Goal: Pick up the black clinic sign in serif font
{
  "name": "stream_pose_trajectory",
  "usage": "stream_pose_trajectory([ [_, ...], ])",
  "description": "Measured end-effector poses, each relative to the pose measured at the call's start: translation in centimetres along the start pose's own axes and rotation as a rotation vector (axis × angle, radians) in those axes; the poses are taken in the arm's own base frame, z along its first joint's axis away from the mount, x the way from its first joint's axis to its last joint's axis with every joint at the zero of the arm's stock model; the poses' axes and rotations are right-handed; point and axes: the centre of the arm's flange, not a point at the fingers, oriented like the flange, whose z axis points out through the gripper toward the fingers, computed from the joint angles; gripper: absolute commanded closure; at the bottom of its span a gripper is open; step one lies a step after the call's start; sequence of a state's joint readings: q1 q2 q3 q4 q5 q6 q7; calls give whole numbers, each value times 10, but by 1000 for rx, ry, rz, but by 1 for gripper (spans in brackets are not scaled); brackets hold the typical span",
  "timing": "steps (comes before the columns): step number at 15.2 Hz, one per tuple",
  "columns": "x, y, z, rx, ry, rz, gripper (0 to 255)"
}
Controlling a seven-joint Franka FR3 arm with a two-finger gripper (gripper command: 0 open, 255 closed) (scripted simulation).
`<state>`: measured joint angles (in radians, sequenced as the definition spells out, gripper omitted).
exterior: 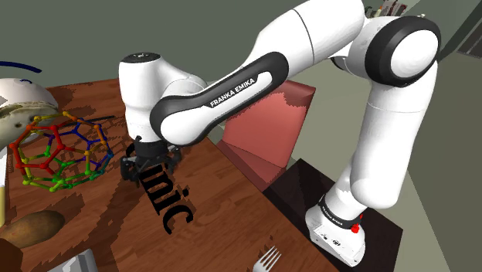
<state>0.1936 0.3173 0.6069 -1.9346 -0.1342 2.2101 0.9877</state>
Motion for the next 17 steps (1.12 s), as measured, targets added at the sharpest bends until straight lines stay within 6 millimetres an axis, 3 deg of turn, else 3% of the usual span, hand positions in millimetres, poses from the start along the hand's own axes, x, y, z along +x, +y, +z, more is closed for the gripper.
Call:
stream_pose_trajectory([
  [1, 0, 0, 3, 0, 0, 0, 255],
  [12, 1, -1, 2, 1, 2, -1, 255],
  [17, 0, -2, -21, 0, 0, 0, 255],
])
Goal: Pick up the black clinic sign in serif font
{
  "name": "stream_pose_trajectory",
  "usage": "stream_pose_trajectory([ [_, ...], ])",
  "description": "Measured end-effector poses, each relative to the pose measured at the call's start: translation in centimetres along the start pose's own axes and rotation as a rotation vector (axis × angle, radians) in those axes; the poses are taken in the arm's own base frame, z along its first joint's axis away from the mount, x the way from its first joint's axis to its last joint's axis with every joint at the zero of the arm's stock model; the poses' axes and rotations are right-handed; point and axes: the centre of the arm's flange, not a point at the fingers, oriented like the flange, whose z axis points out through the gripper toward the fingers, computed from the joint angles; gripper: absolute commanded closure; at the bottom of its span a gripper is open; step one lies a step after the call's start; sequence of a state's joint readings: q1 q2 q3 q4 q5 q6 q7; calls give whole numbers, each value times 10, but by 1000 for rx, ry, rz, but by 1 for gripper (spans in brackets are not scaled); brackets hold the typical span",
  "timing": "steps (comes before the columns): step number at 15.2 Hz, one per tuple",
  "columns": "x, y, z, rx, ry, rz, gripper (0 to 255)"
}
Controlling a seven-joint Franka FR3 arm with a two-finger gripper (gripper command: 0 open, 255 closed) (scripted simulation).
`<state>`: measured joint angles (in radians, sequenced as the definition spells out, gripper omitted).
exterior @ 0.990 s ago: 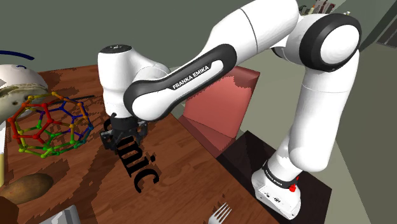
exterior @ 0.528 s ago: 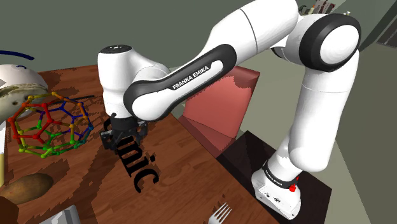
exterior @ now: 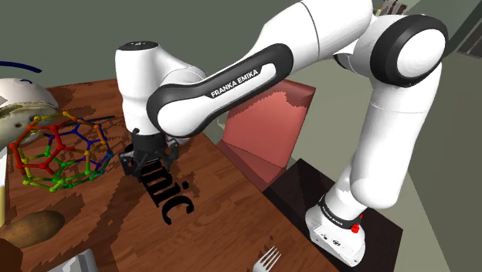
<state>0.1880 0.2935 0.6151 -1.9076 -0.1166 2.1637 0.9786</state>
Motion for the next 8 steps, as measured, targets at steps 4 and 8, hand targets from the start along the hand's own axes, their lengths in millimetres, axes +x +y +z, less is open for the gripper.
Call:
stream_pose_trajectory([
  [4, -1, -1, -21, 0, 0, 0, 255],
  [8, -2, -3, -43, 0, 0, 0, 255],
])
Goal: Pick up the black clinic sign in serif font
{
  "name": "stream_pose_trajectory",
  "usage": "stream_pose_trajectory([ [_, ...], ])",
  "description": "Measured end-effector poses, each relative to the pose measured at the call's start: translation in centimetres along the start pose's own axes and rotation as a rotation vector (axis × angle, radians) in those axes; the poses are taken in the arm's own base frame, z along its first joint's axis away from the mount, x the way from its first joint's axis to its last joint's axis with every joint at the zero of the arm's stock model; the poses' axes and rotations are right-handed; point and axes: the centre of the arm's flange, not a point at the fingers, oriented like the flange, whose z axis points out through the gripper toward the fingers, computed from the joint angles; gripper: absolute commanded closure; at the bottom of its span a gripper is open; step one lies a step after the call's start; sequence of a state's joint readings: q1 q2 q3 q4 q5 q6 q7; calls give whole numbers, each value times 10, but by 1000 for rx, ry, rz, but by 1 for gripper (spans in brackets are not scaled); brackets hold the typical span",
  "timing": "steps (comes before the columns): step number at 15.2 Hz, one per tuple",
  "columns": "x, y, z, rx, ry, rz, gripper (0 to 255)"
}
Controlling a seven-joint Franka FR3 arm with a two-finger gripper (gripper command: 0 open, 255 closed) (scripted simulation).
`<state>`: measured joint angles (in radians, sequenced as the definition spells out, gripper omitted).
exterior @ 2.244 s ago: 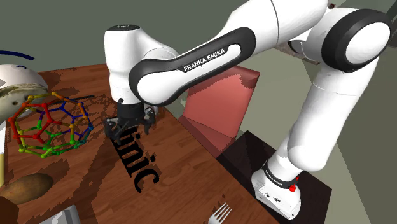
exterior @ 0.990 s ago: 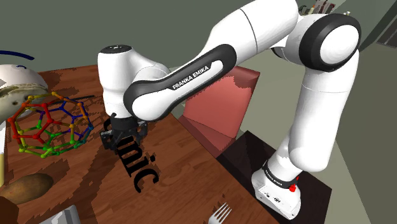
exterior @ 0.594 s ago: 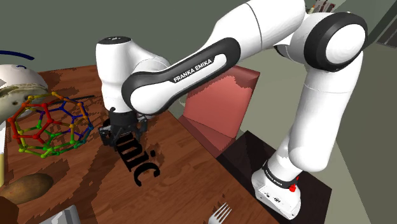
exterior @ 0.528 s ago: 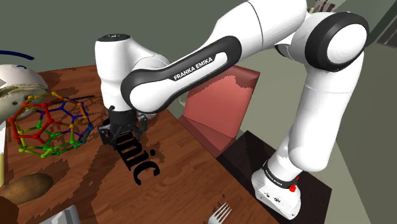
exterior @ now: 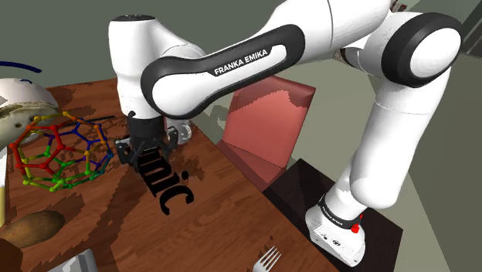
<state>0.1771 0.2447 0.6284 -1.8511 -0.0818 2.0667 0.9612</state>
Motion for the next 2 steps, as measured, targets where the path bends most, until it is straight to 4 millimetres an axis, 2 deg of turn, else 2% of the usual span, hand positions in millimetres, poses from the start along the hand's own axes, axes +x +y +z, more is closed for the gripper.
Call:
stream_pose_trajectory([
  [2, 0, 0, -7, 0, 0, 0, 255],
])
